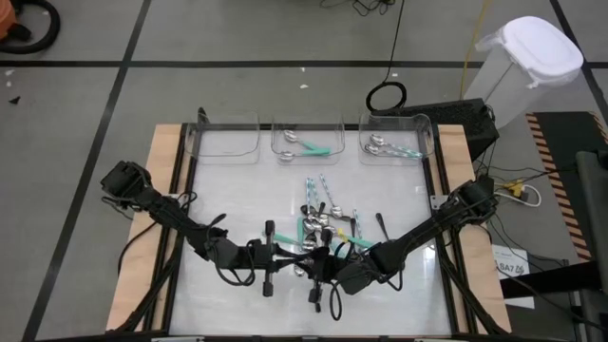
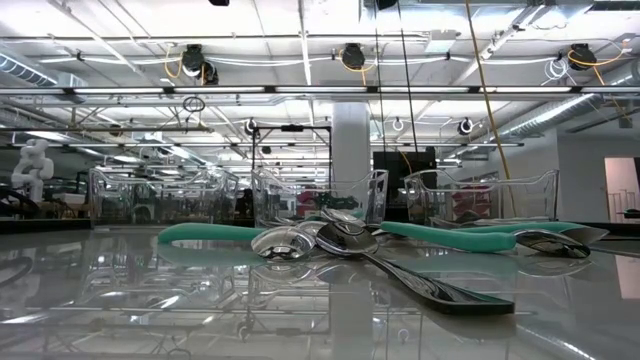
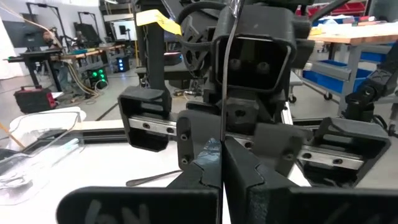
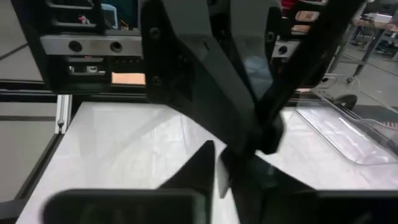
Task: Sort silverware by color (type)
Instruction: Put the black spoon into the left transparent bin
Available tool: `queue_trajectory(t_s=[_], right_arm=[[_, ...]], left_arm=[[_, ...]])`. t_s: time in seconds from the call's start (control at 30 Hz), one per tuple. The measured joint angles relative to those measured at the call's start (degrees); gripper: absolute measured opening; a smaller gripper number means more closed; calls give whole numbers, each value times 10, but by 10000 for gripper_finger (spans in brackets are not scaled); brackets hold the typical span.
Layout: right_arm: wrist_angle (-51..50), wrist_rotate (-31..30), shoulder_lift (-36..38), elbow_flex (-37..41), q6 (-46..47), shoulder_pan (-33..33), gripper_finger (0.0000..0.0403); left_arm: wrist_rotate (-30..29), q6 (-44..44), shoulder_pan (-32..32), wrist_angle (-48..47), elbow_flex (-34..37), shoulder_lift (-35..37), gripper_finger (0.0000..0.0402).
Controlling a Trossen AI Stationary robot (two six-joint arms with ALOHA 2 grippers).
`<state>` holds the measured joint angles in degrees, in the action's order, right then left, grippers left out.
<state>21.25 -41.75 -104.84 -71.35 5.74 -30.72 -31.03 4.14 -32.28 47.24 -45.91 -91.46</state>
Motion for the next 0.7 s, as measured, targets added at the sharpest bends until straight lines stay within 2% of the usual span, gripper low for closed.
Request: queue_trajectory(t_s=[0.07,0.23,0.33,0.53,0.7], right_arm=[[-6,1,0,0,-1,0,9],[-44,1,5,-1,7,0,7],[-93,-2,20,-1,28,0,5],[-212,-7,63,0,72,-3,3],[-280,-33,96,0,46,21,2]], left_arm=[[3,6,0,-3,0,0,1],[-1,13,0,-14,0,-1,1],[-9,-6,3,-55,0,14,11],[-24,-63,16,-233,-7,82,68],[-31,-87,27,-410,-46,127,90]])
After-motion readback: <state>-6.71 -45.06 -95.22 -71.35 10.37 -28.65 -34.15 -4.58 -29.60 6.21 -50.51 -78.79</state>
